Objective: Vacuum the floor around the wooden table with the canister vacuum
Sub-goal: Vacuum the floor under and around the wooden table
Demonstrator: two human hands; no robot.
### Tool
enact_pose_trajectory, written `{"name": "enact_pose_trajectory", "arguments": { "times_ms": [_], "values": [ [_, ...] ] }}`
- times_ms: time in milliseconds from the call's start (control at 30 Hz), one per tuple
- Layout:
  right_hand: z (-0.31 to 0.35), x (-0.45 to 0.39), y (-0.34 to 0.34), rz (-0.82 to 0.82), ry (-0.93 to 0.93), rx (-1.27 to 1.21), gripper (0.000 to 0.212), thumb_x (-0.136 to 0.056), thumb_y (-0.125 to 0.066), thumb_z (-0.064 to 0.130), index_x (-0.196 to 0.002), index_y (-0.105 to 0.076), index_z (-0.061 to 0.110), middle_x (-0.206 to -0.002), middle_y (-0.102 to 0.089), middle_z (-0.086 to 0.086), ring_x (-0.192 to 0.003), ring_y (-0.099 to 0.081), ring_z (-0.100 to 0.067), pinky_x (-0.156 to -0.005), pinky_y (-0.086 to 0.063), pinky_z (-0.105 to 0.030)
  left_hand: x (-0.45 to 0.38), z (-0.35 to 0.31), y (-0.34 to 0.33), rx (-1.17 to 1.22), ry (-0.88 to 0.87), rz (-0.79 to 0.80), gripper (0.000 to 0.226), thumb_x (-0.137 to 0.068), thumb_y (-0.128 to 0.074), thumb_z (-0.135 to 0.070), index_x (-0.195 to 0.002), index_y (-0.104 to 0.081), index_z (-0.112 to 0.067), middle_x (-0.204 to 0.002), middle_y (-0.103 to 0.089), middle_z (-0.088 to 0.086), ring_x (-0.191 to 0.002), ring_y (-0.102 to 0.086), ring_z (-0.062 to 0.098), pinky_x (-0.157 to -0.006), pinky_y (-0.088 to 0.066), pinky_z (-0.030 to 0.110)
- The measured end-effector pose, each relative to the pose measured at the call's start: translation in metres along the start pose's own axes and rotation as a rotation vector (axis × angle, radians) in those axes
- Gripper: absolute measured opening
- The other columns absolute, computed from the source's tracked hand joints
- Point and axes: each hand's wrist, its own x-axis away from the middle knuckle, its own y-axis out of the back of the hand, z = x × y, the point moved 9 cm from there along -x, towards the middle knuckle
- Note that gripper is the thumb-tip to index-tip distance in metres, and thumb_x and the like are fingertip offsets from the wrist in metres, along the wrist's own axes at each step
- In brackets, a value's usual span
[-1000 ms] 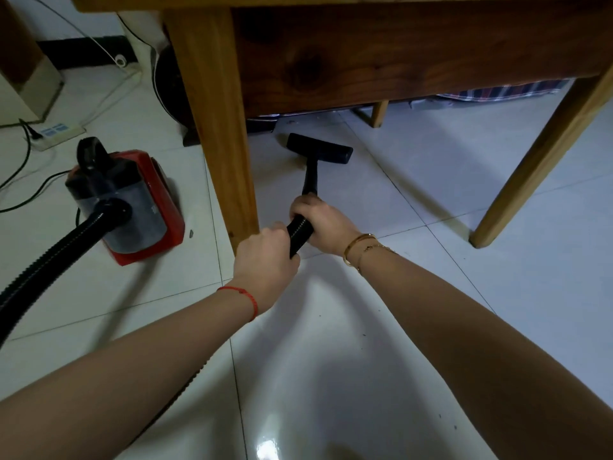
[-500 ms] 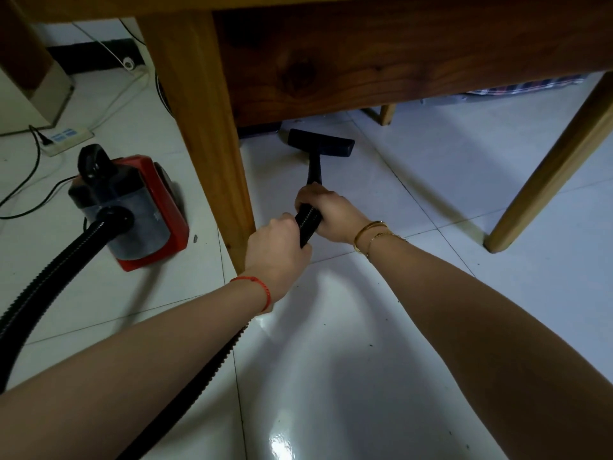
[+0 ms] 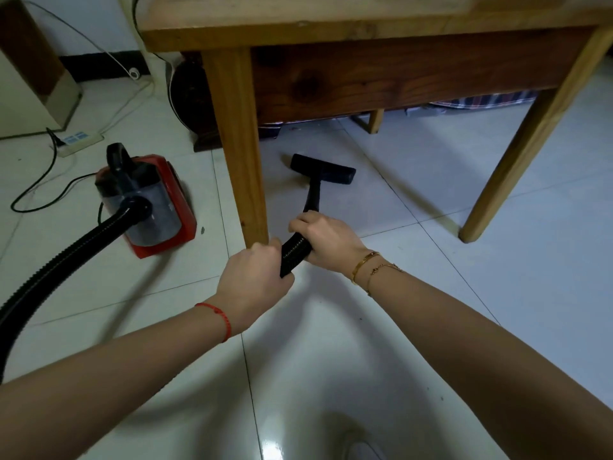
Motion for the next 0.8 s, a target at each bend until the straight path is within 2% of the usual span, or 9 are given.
{"name": "enact_pose_trajectory", "arguments": {
  "times_ms": [100,167,300,400,500,633,800],
  "values": [
    [0.02,0.012,0.007,-0.006,-0.012,0.053,0.024,-0.086,-0.062,0.025,-0.105,-0.054,0.012,-0.1,-0.059,-0.007,-0.095,-0.056,-0.026,-0.064,-0.046,-0.032,0.018,0.005,0.006,-0.033,-0.02,0.0,0.023,-0.086,-0.057,-0.035,-0.097,-0.045,-0.019,-0.067,-0.046,-0.005,-0.055,-0.047,0.015,-0.047,-0.032,0.025],
    [0.03,0.019,0.012,-0.014,-0.027,0.084,0.025,-0.087,-0.062,0.028,-0.104,-0.053,0.012,-0.098,-0.06,-0.007,-0.092,-0.057,-0.026,-0.065,-0.048,-0.033,0.027,0.008,0.009,-0.048,-0.043,-0.002,0.025,-0.087,-0.056,-0.04,-0.099,-0.046,-0.02,-0.069,-0.047,-0.005,-0.057,-0.048,0.017,-0.051,-0.035,0.025],
    [0.042,0.029,0.015,-0.016,-0.048,0.127,0.025,-0.086,-0.061,0.031,-0.1,-0.052,0.012,-0.095,-0.061,-0.007,-0.088,-0.059,-0.027,-0.065,-0.048,-0.034,0.038,0.01,0.01,-0.062,-0.085,0.015,0.022,-0.088,-0.053,-0.04,-0.097,-0.043,-0.022,-0.064,-0.042,-0.007,-0.056,-0.048,0.014,-0.044,-0.028,0.022],
    [0.042,0.034,0.015,-0.009,-0.064,0.151,0.025,-0.086,-0.061,0.032,-0.098,-0.054,0.012,-0.094,-0.062,-0.007,-0.087,-0.059,-0.027,-0.066,-0.047,-0.034,0.038,0.007,0.008,-0.066,-0.116,0.04,0.021,-0.089,-0.052,-0.038,-0.099,-0.043,-0.022,-0.069,-0.048,-0.005,-0.059,-0.051,0.015,-0.046,-0.031,0.022],
    [0.029,0.033,0.015,0.001,-0.097,0.153,0.024,-0.085,-0.062,0.03,-0.098,-0.055,0.011,-0.094,-0.063,-0.008,-0.089,-0.059,-0.028,-0.068,-0.047,-0.035,0.028,0.0,0.005,-0.065,-0.134,0.035,0.02,-0.087,-0.052,-0.034,-0.1,-0.047,-0.02,-0.074,-0.054,-0.002,-0.062,-0.055,0.019,-0.052,-0.04,0.026],
    [-0.004,0.031,0.013,0.021,-0.172,0.157,0.022,-0.084,-0.062,0.023,-0.101,-0.052,0.013,-0.099,-0.062,-0.007,-0.094,-0.058,-0.028,-0.071,-0.048,-0.035,0.004,-0.018,-0.002,-0.042,-0.163,0.012,0.018,-0.086,-0.053,-0.029,-0.099,-0.046,-0.019,-0.073,-0.055,-0.001,-0.062,-0.056,0.021,-0.053,-0.042,0.027],
    [-0.058,0.029,0.021,0.041,-0.285,0.085,0.027,-0.084,-0.061,0.013,-0.108,-0.049,0.01,-0.109,-0.058,-0.008,-0.105,-0.053,-0.028,-0.071,-0.051,-0.038,-0.038,-0.046,-0.008,0.029,-0.17,-0.031,0.016,-0.086,-0.053,-0.027,-0.091,-0.039,-0.021,-0.072,-0.052,-0.003,-0.06,-0.052,0.019,-0.051,-0.038,0.026]
  ]
}}
